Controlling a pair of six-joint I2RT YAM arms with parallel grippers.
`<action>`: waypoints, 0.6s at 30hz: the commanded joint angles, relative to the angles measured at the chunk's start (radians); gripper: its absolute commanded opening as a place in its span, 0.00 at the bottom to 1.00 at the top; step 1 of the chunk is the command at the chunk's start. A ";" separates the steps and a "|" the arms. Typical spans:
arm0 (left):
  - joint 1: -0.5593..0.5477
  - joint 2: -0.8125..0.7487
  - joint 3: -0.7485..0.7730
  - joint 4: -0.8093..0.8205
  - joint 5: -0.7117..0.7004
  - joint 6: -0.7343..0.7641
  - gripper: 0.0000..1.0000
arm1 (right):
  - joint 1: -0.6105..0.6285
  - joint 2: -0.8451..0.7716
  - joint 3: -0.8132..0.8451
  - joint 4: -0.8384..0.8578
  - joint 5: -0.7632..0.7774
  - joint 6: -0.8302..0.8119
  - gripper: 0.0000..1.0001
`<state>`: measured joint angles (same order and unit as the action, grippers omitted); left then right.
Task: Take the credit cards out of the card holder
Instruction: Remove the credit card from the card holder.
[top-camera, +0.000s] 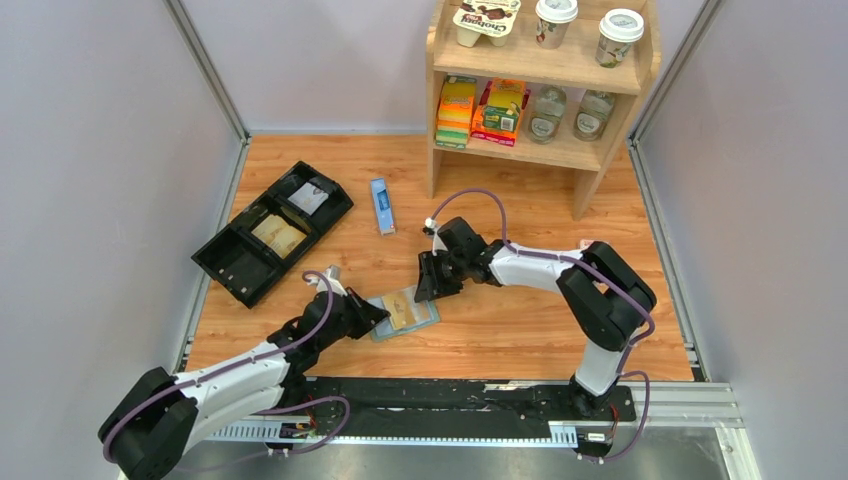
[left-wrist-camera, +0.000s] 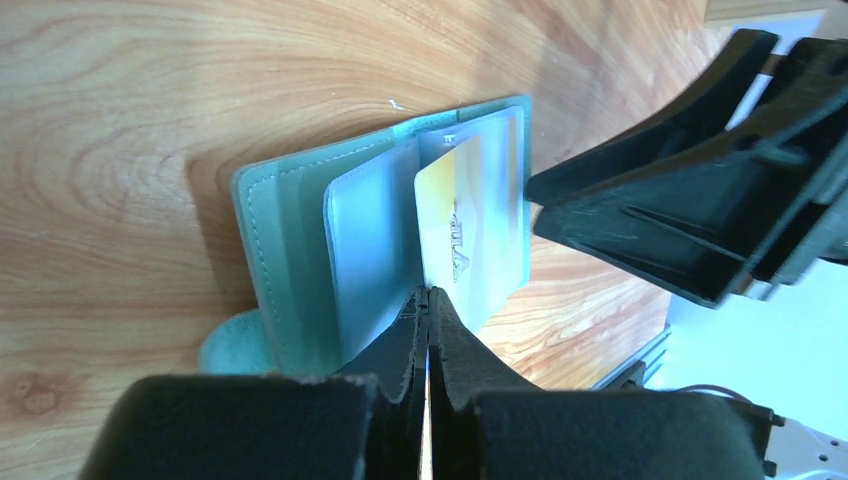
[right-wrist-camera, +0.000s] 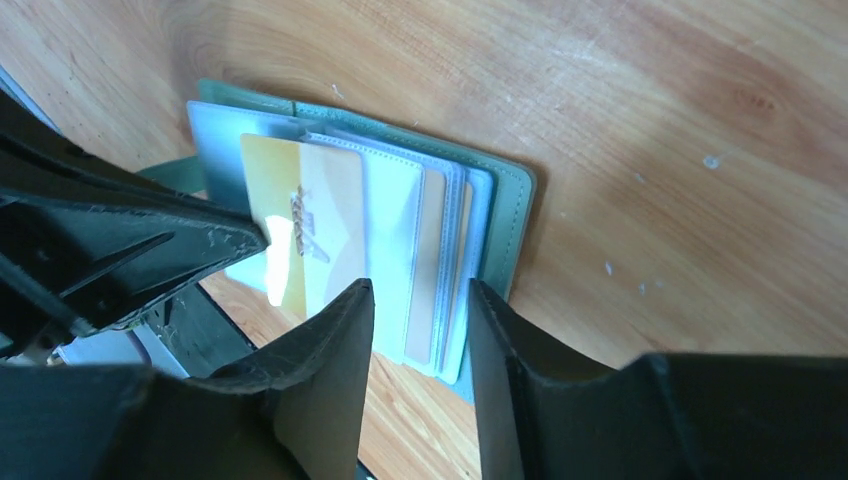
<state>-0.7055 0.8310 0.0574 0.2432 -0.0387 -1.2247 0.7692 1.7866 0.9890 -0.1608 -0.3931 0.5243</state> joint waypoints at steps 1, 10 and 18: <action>-0.003 0.017 0.002 -0.007 -0.009 0.011 0.00 | 0.004 -0.094 0.037 -0.030 0.025 -0.023 0.43; -0.003 0.048 0.005 0.025 -0.004 0.013 0.00 | 0.028 -0.053 0.042 0.099 -0.124 -0.026 0.33; -0.003 0.074 0.016 0.039 0.003 0.014 0.00 | 0.025 0.059 -0.001 0.199 -0.201 0.023 0.31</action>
<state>-0.7055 0.8940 0.0574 0.2543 -0.0383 -1.2240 0.7956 1.8114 0.9977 -0.0486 -0.5396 0.5255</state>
